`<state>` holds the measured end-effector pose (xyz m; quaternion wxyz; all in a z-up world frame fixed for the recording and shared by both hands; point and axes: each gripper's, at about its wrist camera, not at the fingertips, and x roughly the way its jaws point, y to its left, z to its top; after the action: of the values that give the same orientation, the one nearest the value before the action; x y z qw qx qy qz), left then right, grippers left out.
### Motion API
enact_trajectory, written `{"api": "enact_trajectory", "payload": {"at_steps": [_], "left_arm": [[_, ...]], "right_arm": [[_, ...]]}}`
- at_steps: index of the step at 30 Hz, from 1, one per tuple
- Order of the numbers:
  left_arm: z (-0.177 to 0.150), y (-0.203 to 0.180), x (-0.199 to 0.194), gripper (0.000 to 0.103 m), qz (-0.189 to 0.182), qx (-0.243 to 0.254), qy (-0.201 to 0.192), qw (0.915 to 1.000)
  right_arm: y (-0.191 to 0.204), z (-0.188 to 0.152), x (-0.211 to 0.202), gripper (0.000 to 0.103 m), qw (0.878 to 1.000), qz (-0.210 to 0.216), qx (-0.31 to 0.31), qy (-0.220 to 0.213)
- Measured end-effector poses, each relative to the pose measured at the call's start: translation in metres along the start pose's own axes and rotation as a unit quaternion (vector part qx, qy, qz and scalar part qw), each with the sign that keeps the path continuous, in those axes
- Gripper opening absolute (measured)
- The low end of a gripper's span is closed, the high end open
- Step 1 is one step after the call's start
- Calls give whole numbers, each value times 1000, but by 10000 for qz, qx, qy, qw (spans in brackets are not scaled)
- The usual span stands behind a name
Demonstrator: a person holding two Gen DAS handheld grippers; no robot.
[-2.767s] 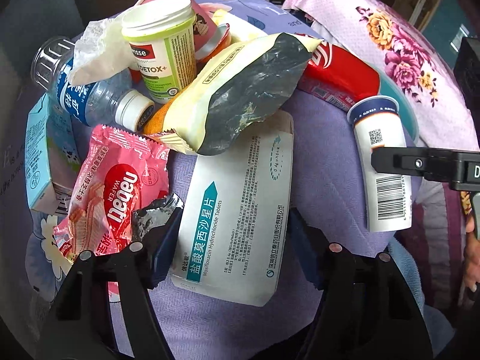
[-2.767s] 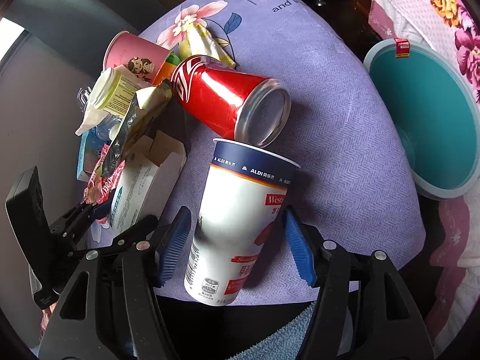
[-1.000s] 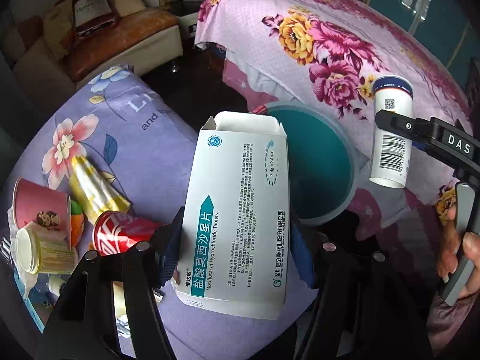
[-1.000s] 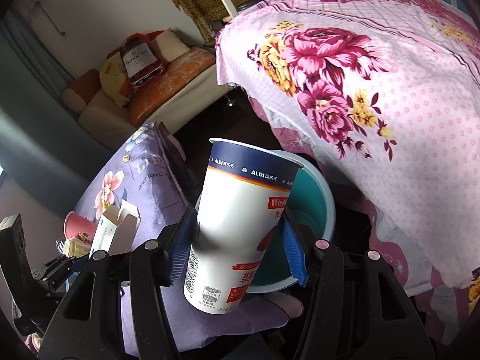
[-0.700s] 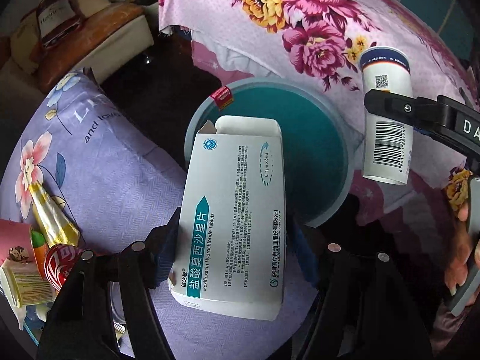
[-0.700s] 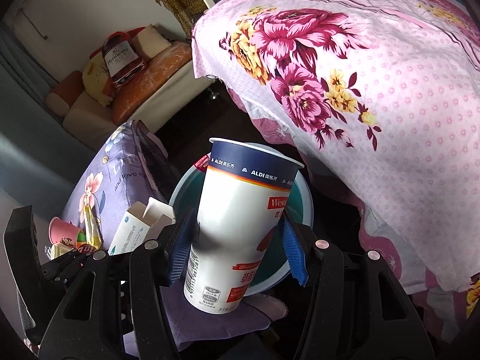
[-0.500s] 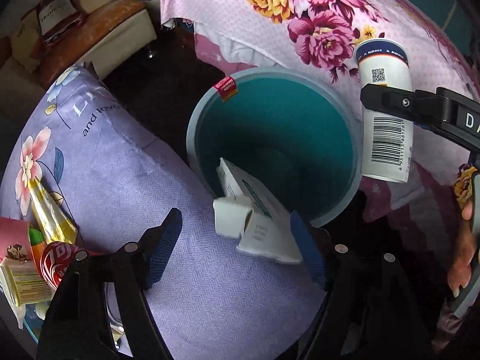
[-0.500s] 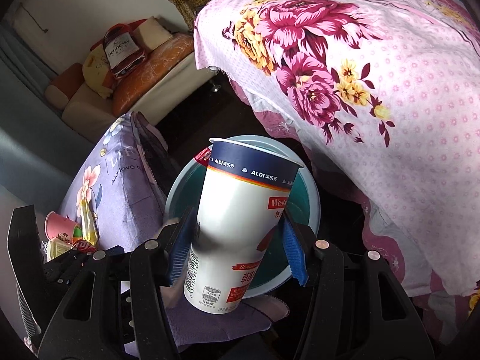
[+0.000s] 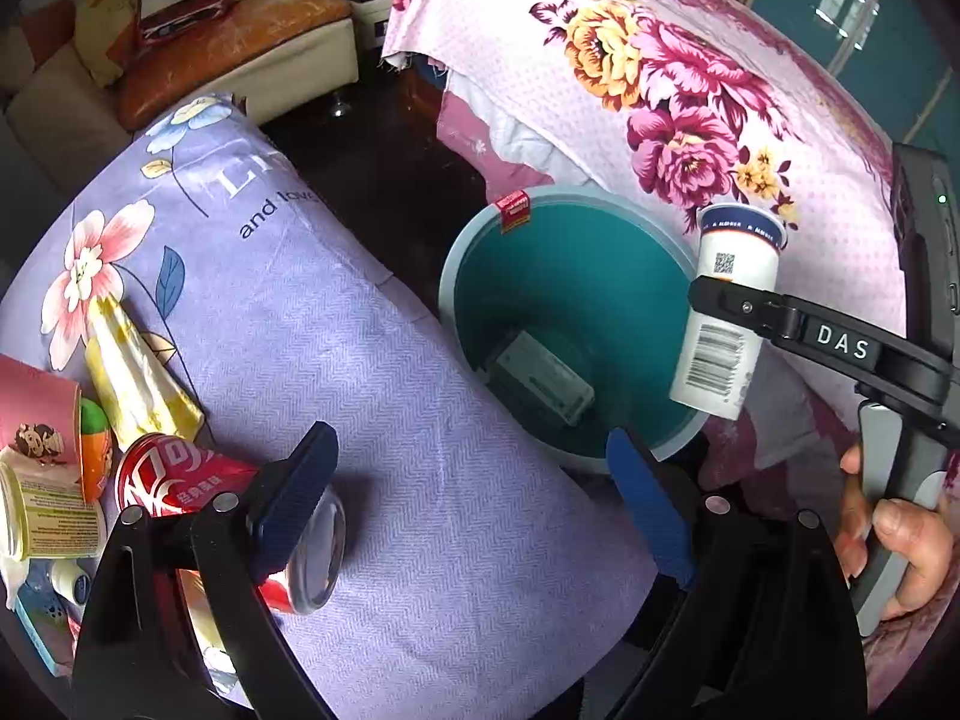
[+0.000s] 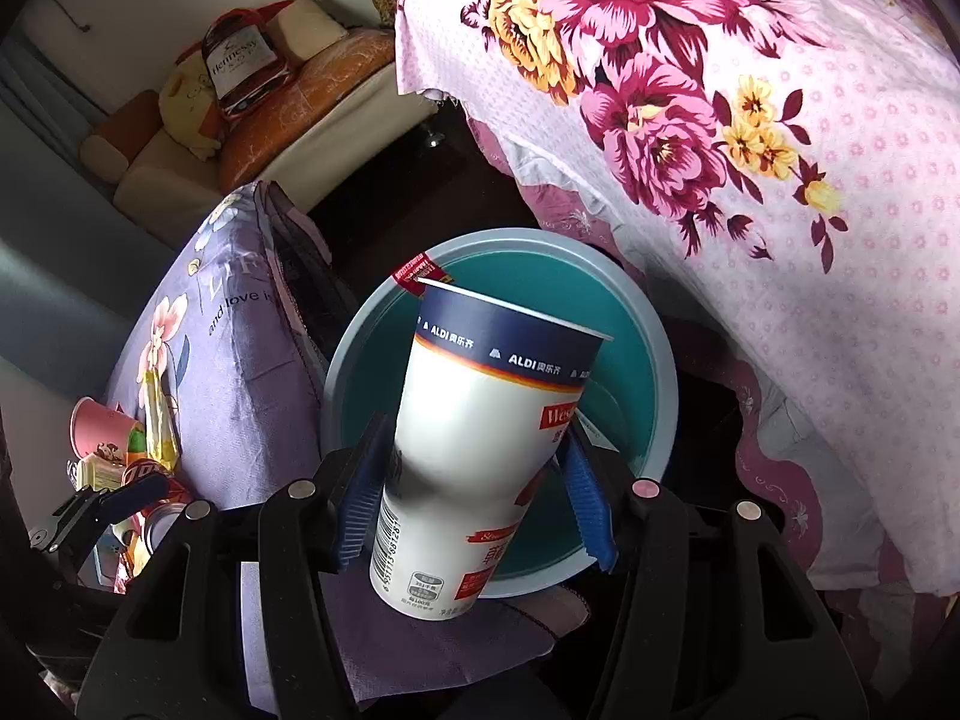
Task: Collect trash
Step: 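Open the left tool to drop the box while the right tool drops the cup into the bin, then move the right tool to the red cola can and grasp it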
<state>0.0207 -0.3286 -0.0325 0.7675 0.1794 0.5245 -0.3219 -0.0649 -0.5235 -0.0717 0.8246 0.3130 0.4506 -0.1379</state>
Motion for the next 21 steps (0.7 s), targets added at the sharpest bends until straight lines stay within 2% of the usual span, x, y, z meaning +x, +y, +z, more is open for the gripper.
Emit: {"api": "enact_trajectory", "payload": {"at_steps": [1,4,7,9,21], "left_arm": [[-2,3,-2,91,-26,-40,-5,10000],[-9,11,-7,92,-68,-144,-32,9999],[-15,17,-14,92,-81,-209,-74,9997],[-20,21,-18,92,-79,-248,-113,9996],[-61,66,-54,92,91,-689,-424,9967]], "right_arm": [[2,-1,1,54,10000,6,-19,35],[10,-4,2,66,9999,-22,-84,59],[19,-7,0,68,9998,-28,-154,84],[25,-9,-3,74,9998,-32,-193,88],[80,-28,-15,79,9964,-62,-816,200]]}}
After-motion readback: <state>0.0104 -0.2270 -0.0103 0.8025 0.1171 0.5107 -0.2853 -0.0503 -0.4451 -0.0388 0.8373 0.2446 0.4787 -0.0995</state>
